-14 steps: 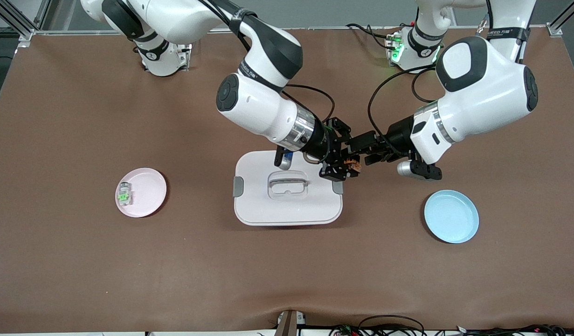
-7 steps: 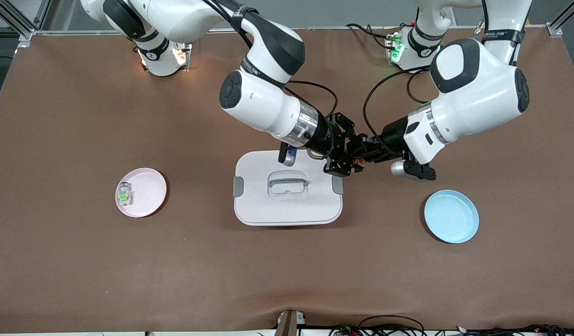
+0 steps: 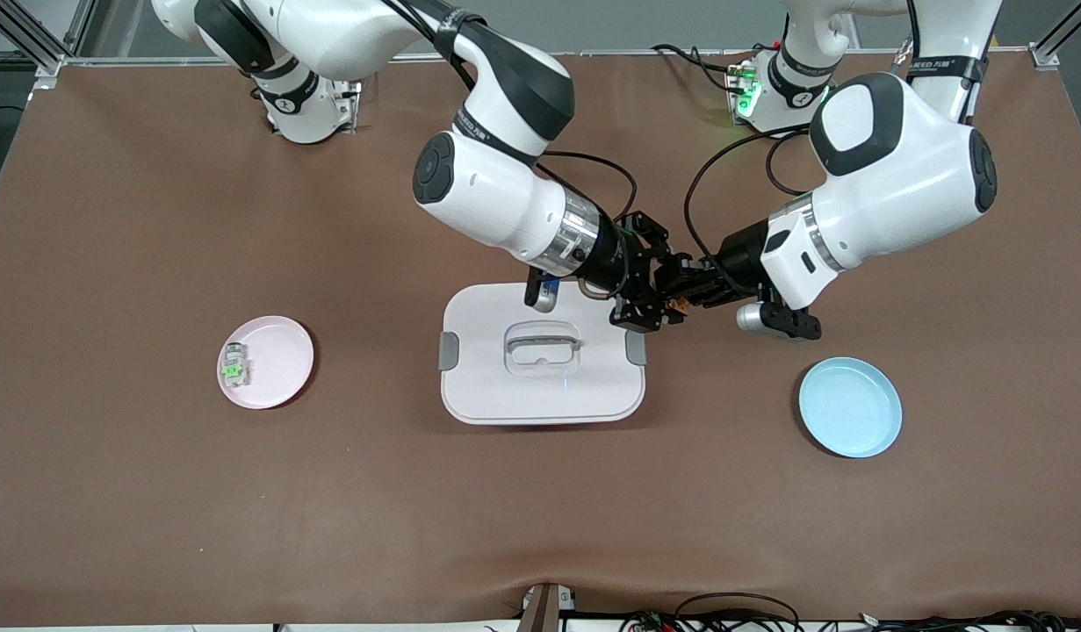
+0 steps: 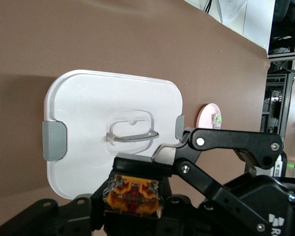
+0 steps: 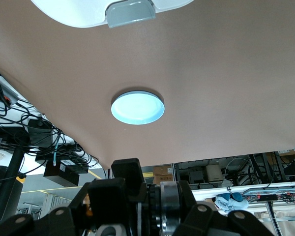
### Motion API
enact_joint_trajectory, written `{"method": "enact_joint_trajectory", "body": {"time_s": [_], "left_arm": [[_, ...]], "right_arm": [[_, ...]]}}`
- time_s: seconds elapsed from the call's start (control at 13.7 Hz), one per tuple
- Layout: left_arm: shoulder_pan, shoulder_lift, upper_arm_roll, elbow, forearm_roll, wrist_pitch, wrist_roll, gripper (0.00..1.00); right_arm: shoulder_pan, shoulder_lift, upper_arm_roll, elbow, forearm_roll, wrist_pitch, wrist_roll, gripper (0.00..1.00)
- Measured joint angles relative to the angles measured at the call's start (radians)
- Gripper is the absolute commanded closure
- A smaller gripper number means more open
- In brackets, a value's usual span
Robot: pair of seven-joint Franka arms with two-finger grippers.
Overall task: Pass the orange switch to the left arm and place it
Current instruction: 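Grasp the switch with the left gripper while the right gripper opens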
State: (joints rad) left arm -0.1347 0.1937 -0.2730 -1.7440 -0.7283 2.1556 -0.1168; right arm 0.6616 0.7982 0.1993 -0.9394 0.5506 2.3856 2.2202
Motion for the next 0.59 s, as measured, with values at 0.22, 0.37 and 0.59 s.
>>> {"method": "enact_joint_trajectory", "body": {"time_s": [0.22, 0.37, 0.59], "left_arm": [[0.002, 0.000, 0.000, -0.001, 0.000, 0.000, 0.011, 1.00], [0.013, 0.003, 0.003, -0.005, 0.000, 0.000, 0.040, 1.00], [0.021, 0.010, 0.004, -0.007, 0.000, 0.000, 0.050, 1.00]], "right_arm": [[0.001, 0.001, 0.000, 0.000, 0.000, 0.003, 0.000, 0.00], [0.003, 0.001, 0.000, 0.000, 0.000, 0.007, 0.000, 0.00], [0.003, 0.001, 0.000, 0.000, 0.000, 0.010, 0.000, 0.00]]}}
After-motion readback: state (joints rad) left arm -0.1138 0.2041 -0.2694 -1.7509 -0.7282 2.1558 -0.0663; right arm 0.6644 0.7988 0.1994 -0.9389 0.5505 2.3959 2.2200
